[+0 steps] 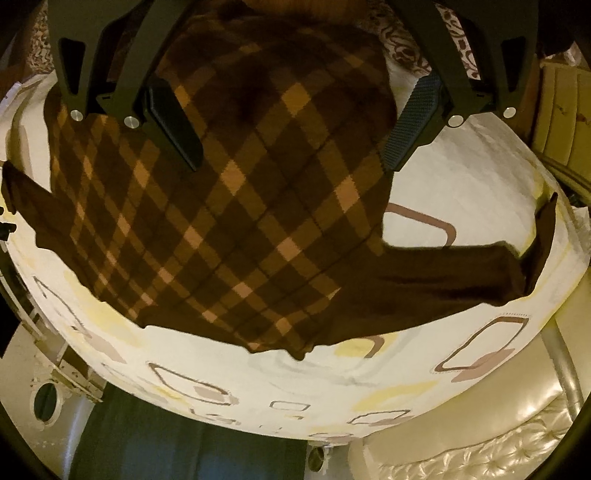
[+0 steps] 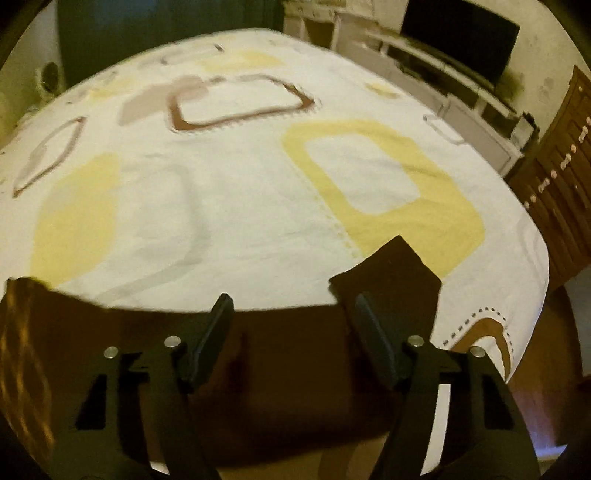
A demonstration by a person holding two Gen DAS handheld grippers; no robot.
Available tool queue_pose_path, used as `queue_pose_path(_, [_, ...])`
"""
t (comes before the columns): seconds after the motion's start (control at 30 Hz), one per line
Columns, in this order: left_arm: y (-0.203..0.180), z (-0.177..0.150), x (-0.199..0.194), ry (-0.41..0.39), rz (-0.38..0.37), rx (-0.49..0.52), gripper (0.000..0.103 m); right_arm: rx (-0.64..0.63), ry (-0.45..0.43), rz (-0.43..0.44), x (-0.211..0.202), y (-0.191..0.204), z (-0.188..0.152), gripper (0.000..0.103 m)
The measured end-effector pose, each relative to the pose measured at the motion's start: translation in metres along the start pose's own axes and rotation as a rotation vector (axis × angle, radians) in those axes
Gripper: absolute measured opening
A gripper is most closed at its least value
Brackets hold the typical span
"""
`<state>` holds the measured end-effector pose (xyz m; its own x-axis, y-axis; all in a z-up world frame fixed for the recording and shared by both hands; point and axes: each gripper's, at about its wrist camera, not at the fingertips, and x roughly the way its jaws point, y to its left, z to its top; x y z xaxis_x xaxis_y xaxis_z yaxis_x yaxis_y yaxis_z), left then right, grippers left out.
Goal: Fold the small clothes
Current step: 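Move the right gripper to a sweater sleeve cuff and close on it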
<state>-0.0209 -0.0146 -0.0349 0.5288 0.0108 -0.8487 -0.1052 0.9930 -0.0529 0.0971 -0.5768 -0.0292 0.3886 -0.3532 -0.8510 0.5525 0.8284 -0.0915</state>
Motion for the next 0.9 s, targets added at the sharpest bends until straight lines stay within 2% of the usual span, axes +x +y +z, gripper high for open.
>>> queue_pose_path(0.07, [0.002, 0.000, 0.002, 0.009, 0.008, -0.003, 0.098, 0.035, 0.019, -0.018, 0.015, -0.006, 0.004, 0.065])
queue_pose_path(0.1, [0.002, 0.000, 0.003, 0.014, 0.015, -0.004, 0.098, 0.050, 0.028, -0.018, 0.022, -0.010, 0.005, 0.059])
queue_pose_path(0.13, [0.003, 0.000, 0.004, 0.018, 0.022, -0.005, 0.098, 0.062, 0.052, -0.011, 0.032, -0.014, 0.006, 0.049])
queue_pose_path(0.2, [0.001, 0.001, 0.006, 0.023, 0.026, -0.004, 0.098, 0.064, 0.083, -0.004, 0.040, -0.023, 0.007, 0.035])
queue_pose_path(0.23, [0.001, 0.002, 0.007, 0.026, 0.028, -0.003, 0.098, 0.066, 0.082, -0.007, 0.041, -0.028, 0.007, 0.023])
queue_pose_path(0.3, [-0.002, 0.002, 0.008, 0.028, 0.027, 0.002, 0.098, 0.065, 0.074, 0.003, 0.038, -0.041, 0.005, 0.009])
queue_pose_path(0.43, [-0.010, 0.002, 0.010, 0.034, 0.014, 0.013, 0.098, 0.143, 0.028, 0.084, 0.022, -0.083, -0.005, 0.007])
queue_pose_path(0.57, [-0.016, -0.001, 0.011, 0.042, 0.005, 0.026, 0.098, 0.350, -0.031, 0.241, -0.001, -0.154, -0.031, 0.007])
queue_pose_path(0.67, [-0.018, -0.001, 0.010, 0.040, 0.000, 0.026, 0.098, 0.457, -0.061, 0.305, -0.010, -0.200, -0.054, 0.007])
queue_pose_path(0.8, [-0.019, 0.001, 0.010, 0.032, -0.006, 0.021, 0.098, 0.568, -0.031, 0.330, 0.001, -0.251, -0.088, 0.007])
queue_pose_path(0.9, [-0.023, 0.002, 0.010, 0.035, -0.011, 0.021, 0.098, 0.691, 0.016, 0.417, 0.021, -0.275, -0.114, 0.006])
